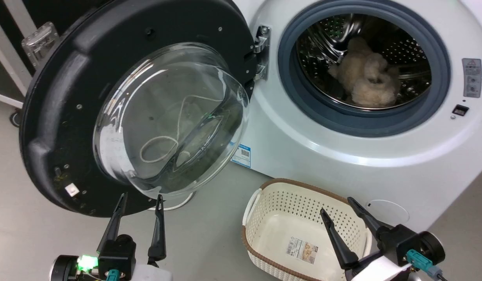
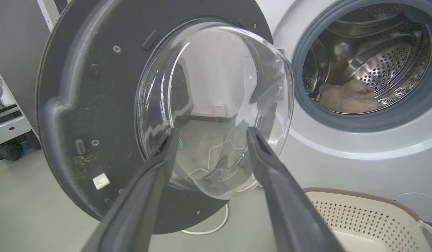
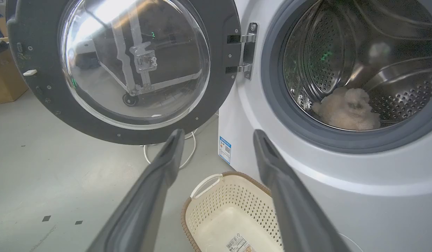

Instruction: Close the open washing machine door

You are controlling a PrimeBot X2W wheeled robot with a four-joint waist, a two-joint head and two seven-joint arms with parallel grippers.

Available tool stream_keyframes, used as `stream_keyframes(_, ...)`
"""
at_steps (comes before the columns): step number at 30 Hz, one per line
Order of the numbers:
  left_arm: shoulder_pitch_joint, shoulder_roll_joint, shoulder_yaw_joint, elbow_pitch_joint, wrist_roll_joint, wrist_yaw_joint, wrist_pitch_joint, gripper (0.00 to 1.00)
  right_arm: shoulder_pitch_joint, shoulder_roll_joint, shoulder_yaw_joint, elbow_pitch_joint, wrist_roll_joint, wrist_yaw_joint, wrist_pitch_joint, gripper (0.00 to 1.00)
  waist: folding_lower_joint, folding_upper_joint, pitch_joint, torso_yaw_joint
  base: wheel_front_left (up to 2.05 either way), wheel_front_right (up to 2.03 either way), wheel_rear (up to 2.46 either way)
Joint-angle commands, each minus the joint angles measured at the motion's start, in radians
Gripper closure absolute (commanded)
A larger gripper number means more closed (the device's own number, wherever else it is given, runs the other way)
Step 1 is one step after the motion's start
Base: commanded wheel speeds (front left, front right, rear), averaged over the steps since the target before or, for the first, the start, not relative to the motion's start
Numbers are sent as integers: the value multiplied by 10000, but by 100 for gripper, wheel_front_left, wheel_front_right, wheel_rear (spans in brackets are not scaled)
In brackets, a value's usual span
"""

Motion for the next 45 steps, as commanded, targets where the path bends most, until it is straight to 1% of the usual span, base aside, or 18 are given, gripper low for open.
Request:
stream_keyframes(1,131,61,-70,-60,-60,57,-109,0,-116,-73,72,74,58,7,-110,0,0,0,-6,83,0,0,0)
stream_keyframes(22,260,197,-303,-141,-101,171,-527,0,101,-88,233,257,148,8,-527,0,0,0,25,936,0,0,0)
stream_keyframes(23,260,189,-352,-123,-131,152,-569,55,91,-106,269,267,155,8,-569,0,0,0,60,1022,0,0,0)
stream_keyframes(24,251,186,-383,-117,-144,133,-590,100,86,-120,287,273,165,8,-590,0,0,0,78,1065,0,0,0)
stream_keyframes(28,178,116,-392,-226,-263,98,-652,100,99,-168,312,283,200,9,-653,0,0,0,141,1192,0,0,0)
stream_keyframes(31,-6,-60,-16,-722,-651,73,-714,100,149,-241,305,268,208,9,-715,0,0,0,248,1318,0,0,0)
stream_keyframes(35,-515,27,656,-1399,-1033,-256,-798,100,267,-334,182,206,182,9,-798,0,0,0,415,1471,0,0,0)
stream_keyframes(38,-1192,227,1477,-1687,-1584,-628,-861,100,293,-414,134,112,168,9,-832,0,0,0,619,1452,0,0,0)
stream_keyframes(41,-1968,476,2579,-1828,-2355,-931,-924,100,156,-563,193,-16,190,10,-827,0,0,0,943,1224,0,0,0)
stream_keyframes(44,-2748,949,3615,-1299,-3352,-1336,-936,100,8,-691,178,-170,251,10,-812,0,0,0,1280,913,0,0,0)
stream_keyframes(45,-2999,1138,3877,-990,-3689,-1448,-791,100,-30,-729,150,-216,275,10,-806,0,0,0,1384,809,0,0,0)
